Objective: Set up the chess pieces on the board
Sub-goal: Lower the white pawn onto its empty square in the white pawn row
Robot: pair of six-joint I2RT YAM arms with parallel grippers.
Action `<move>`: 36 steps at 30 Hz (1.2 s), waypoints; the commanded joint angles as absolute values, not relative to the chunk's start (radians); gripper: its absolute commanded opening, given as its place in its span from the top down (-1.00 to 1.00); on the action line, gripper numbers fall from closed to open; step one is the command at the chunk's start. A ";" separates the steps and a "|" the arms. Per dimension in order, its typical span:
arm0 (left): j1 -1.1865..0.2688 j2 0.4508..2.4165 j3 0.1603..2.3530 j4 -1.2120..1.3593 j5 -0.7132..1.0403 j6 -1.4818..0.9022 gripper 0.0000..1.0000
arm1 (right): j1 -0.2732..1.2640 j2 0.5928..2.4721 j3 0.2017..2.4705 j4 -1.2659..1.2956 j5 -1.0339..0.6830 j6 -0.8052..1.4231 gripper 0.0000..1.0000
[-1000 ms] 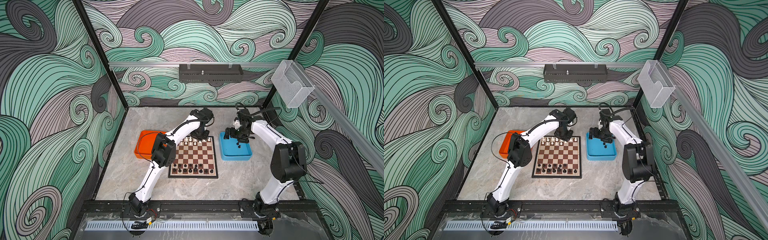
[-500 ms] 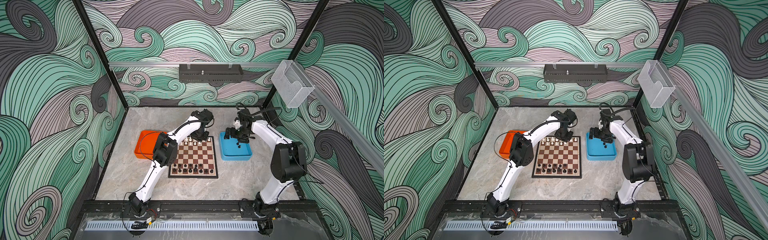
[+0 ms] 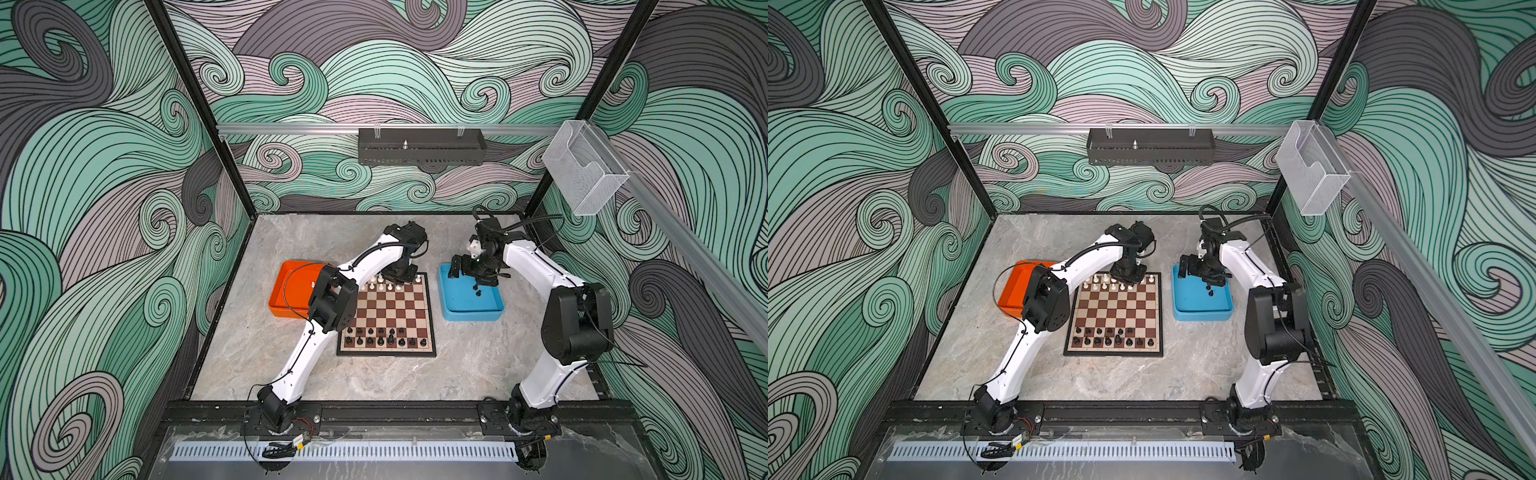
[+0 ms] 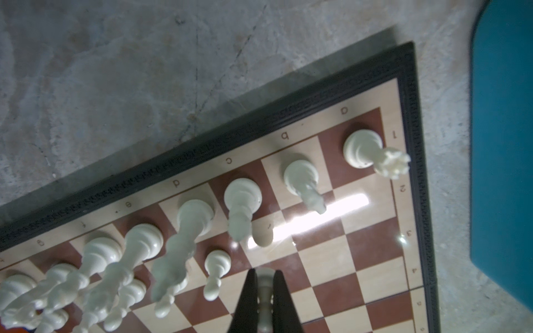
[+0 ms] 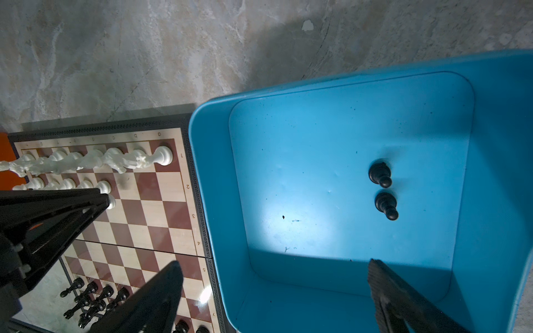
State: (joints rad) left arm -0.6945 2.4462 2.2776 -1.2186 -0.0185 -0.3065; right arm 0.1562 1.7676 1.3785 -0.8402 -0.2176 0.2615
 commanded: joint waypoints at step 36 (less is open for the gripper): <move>-0.695 2.484 2.295 -1.185 -0.035 -0.349 0.80 | 0.145 1.789 1.361 -0.836 -0.236 0.249 -1.00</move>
